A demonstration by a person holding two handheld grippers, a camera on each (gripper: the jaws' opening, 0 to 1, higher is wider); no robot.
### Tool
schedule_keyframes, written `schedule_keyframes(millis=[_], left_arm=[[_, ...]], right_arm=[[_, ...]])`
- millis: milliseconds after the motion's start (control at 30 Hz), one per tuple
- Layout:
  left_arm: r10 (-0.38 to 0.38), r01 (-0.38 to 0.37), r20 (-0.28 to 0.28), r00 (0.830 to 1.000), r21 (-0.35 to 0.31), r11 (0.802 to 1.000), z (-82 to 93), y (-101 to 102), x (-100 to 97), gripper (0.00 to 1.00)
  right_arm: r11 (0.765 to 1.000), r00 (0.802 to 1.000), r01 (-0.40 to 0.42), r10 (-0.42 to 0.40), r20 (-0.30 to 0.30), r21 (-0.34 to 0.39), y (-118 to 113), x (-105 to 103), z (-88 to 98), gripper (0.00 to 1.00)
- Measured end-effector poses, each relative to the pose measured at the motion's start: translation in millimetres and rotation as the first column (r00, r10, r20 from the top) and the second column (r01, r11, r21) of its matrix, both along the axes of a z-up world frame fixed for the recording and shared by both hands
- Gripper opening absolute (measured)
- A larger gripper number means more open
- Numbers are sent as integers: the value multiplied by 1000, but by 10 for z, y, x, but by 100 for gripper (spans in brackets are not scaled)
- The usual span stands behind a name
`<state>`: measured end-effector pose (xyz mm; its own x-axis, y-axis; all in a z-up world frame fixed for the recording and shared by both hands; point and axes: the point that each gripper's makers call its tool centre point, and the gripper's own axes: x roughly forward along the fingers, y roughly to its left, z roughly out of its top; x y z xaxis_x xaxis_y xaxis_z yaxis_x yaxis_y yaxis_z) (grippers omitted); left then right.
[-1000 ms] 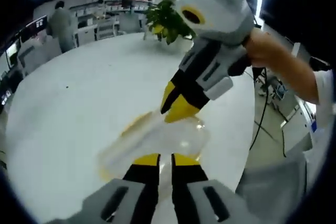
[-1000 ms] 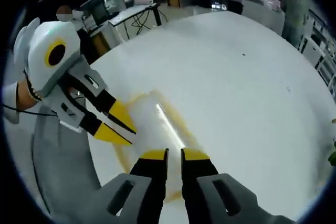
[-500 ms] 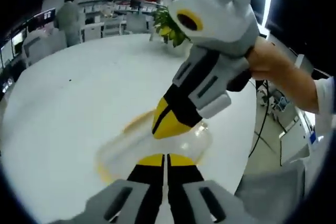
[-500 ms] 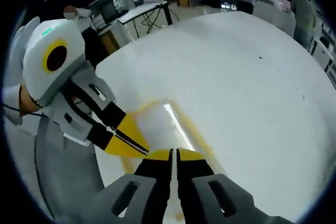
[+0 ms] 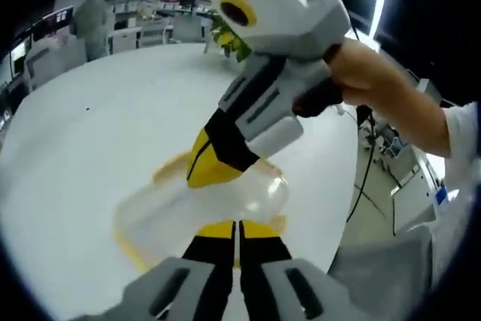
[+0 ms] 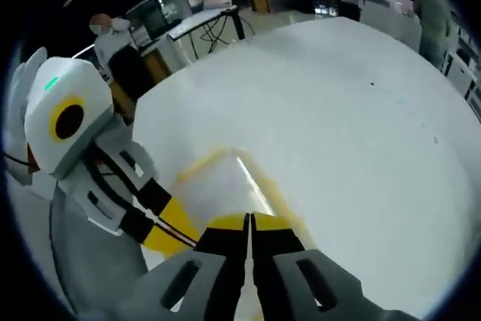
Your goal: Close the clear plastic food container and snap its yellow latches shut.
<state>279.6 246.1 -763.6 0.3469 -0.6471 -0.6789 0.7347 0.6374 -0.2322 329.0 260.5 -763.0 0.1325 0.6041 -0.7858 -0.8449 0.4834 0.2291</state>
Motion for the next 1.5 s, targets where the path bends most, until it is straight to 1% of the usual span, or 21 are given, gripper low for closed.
schedule_keyframes(millis=[100, 167, 233, 400, 500, 633, 733, 833, 967, 1033, 1067, 1233, 1300, 1333, 1367, 1433, 1467, 1500], left_arm=[[-6, 6, -5, 1000, 6, 1000, -15, 12, -44, 0], [1, -1, -23, 1000, -6, 1000, -20, 5, -78, 0], [3, -3, -21, 1000, -18, 1000, -17, 7, -101, 0], [20, -21, -31, 999, -34, 999, -14, 22, -101, 0], [22, -23, -29, 999, -37, 999, -13, 23, -104, 0], [30, -32, -36, 999, -51, 998, -13, 29, -104, 0], [35, -37, -42, 999, -60, 998, -12, 31, -104, 0], [36, -39, -41, 998, -64, 997, -10, 31, -106, 0], [39, -43, -45, 998, -74, 996, -10, 31, -107, 0], [41, -44, -45, 998, -80, 996, -10, 30, -104, 0], [44, -47, -45, 998, -83, 995, -11, 32, -101, 0], [42, -46, -42, 998, -86, 995, -9, 26, -103, 0], [2, -3, -11, 1000, -63, 998, -2, 14, -118, 0], [-20, 19, -11, 1000, -62, 998, -2, 6, -134, 0], [-53, 50, -34, 998, -74, 996, -1, -19, -193, 0], [-36, 34, -19, 999, -129, 991, 67, -52, -147, 0], [-38, 36, -15, 999, -136, 990, 90, -49, -144, 0], [-46, 46, 3, 999, -141, 989, 122, -58, -132, 0]], right_arm=[[1000, 1000, 14, -14, 14, 17, 15, 62, 55, 0], [1000, 999, 25, -25, 28, 19, 13, 109, 79, 0], [999, 998, 36, -37, 48, 15, 2, 164, 92, 0], [998, 996, 62, -63, 59, 20, -8, 257, 95, 0], [996, 994, 82, -84, 65, 20, -8, 329, 64, 0], [996, 993, 93, -92, 79, -4, -33, 406, 6, 0], [995, 992, 102, -101, 72, -6, -38, 437, -23, 0], [992, 991, 121, -119, 64, -21, -64, 475, -81, 0], [991, 991, 123, -121, 48, -44, -88, 473, -175, 0], [990, 990, 132, -130, 53, -44, -88, 488, -191, 0], [990, 990, 133, -131, 46, -40, -81, 492, -192, 0], [990, 991, 130, -128, 43, -46, -100, 492, -181, 0], [992, 991, 128, -127, 42, -11, -81, 499, -114, 0], [993, 992, 120, -121, 41, 7, -63, 496, -81, 0], [993, 993, 112, -113, 41, 22, -53, 488, -44, 0], [997, 996, 70, -72, 46, 34, -42, 455, 19, 0], [998, 997, 58, -59, 46, 29, -53, 437, 35, 0], [998, 998, 43, -45, 47, 35, -53, 410, 65, 0]])
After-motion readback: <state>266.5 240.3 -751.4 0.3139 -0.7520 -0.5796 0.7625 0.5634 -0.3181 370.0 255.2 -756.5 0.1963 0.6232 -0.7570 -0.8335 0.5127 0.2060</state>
